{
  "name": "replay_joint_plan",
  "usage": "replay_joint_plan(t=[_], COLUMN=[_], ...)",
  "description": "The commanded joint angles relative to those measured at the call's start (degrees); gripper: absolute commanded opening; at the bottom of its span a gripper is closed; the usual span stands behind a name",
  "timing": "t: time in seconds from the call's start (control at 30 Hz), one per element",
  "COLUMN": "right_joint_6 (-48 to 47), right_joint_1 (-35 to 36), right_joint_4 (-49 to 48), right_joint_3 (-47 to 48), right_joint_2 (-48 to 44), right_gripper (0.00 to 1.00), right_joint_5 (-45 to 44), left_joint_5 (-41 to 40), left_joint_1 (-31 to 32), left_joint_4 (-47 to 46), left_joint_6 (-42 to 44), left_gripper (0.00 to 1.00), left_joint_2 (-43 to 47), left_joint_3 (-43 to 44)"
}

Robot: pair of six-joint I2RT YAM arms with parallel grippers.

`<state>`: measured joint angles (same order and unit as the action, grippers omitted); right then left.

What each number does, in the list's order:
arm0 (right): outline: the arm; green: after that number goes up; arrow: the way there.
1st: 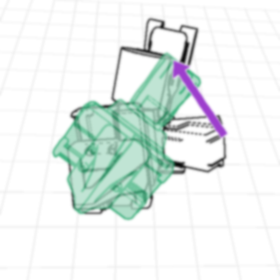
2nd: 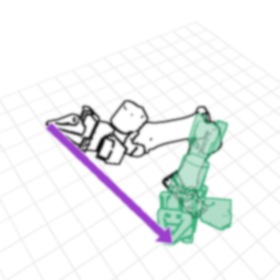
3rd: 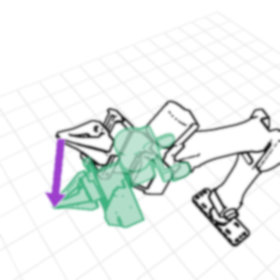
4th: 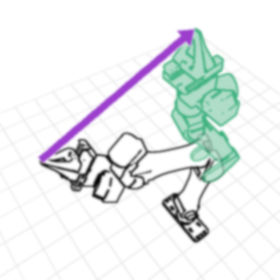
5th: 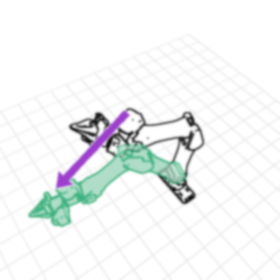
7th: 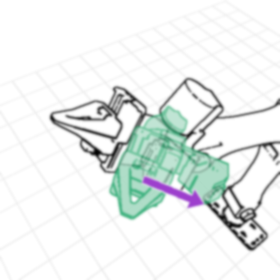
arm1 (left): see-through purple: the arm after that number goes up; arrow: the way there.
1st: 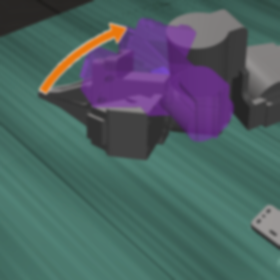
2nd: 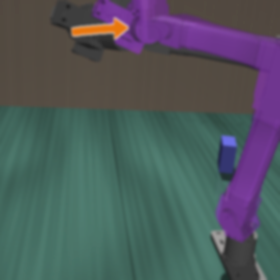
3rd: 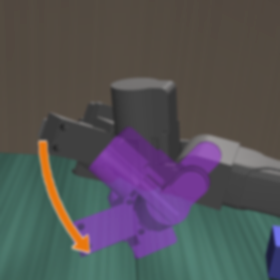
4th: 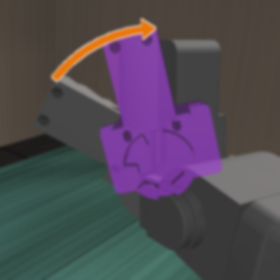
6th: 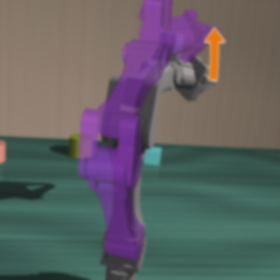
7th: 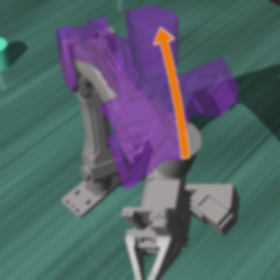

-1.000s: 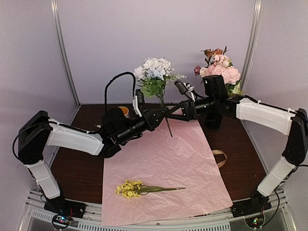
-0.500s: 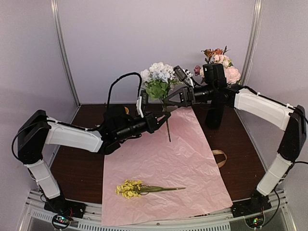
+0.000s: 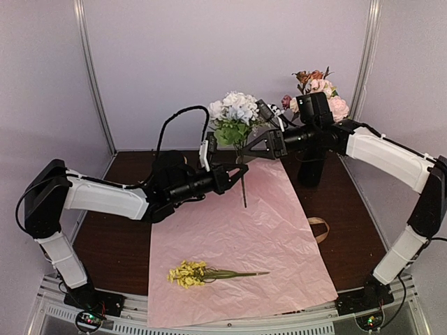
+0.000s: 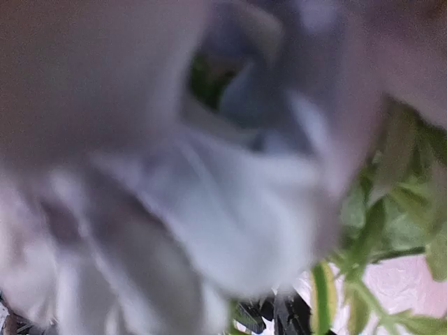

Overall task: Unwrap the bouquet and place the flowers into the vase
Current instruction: Pass from the left arm to the right

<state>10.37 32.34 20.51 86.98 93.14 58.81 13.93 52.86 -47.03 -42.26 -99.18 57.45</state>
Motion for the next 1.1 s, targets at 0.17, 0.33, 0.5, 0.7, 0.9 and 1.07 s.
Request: replay_joint_plan(t=[0.17, 0.33, 0.5, 0.7, 0.9, 1.07], right_joint_6=[-0.4, 0.8, 2.0, 2.3, 3.4, 3.4], right_joint_1=[0.3, 1.5, 2.6, 2.7, 2.5, 1.9], right_joint_4=[2.1, 1.0, -0.7, -0.3, -0.3, 0.0], right_joint_3=[-2.5, 0.9, 3.5, 5.1, 5.9, 6.6], right_joint_2=[-2.0, 0.8, 2.9, 4.6, 4.9, 4.3], right_gripper=[0.46, 0.47, 0.46, 0.33, 0.24, 0.09], right_joint_5=[-6.8, -4.6, -3.7, -5.6, -6.2, -6.2], left_joint_5=[2.9, 3.7, 4.5, 4.2, 4.1, 3.7], left_joint_1=[0.4, 0.4, 0.7, 0.9, 1.0, 1.0], left_joint_4=[-0.7, 0.3, 1.7, 3.3, 3.4, 3.9], left_joint_6=[2.8, 2.8, 2.8, 3.2, 2.9, 3.1], left_gripper=[0.0, 0.0, 0.0, 0.0, 0.0, 0.0], left_joint_2=[2.6, 2.4, 1.7, 1.7, 1.4, 1.5], left_joint_3=[1.0, 2.2, 3.4, 4.2, 4.1, 4.1])
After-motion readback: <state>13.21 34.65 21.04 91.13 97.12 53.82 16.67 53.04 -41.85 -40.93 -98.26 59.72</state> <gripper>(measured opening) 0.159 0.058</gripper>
